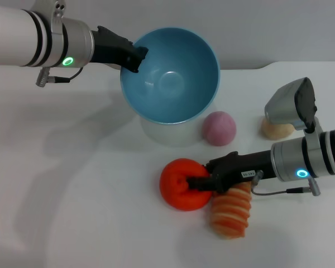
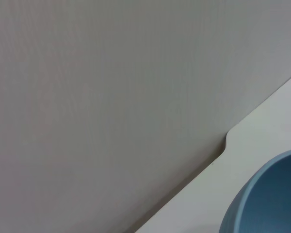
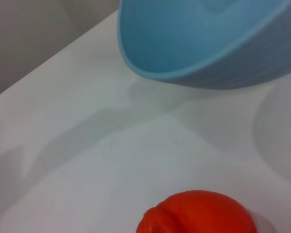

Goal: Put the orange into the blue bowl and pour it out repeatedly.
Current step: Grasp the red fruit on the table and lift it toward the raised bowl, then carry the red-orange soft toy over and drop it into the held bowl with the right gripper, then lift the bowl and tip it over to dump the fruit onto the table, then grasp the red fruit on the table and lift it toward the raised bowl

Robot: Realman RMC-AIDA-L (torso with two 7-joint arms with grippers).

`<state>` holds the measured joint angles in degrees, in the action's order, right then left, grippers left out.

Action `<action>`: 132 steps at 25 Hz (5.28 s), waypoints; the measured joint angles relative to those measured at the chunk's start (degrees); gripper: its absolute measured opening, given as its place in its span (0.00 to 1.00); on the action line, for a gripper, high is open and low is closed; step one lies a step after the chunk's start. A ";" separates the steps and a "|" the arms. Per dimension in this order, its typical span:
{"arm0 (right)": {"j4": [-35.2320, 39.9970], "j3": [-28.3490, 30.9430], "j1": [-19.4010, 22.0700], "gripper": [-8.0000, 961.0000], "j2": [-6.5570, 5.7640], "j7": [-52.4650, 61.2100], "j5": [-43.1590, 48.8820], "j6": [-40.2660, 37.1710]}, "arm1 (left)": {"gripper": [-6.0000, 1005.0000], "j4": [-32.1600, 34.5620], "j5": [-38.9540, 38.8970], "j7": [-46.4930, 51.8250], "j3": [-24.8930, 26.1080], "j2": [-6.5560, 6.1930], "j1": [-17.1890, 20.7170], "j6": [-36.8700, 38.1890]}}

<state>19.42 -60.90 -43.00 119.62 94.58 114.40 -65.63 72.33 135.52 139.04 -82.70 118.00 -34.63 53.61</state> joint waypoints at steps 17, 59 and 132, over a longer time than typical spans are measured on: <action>9.41 0.61 8.18 0.19 -1.05 -11.16 -14.58 -13.18 | 0.01 -0.61 0.55 -0.09 0.24 -0.14 -0.68 -1.04; 15.39 17.28 19.30 0.53 -1.24 -19.38 -24.34 -27.13 | 0.00 -1.15 -0.36 0.47 -6.90 0.04 1.16 -1.58; 19.58 38.48 17.10 0.76 -1.74 -0.46 1.87 -16.70 | 0.01 0.53 0.61 -1.45 -1.49 -0.16 7.00 -4.78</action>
<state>39.00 -22.41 -25.89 117.88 94.12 116.27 -82.33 72.87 136.13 137.59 -84.19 117.84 -27.62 48.83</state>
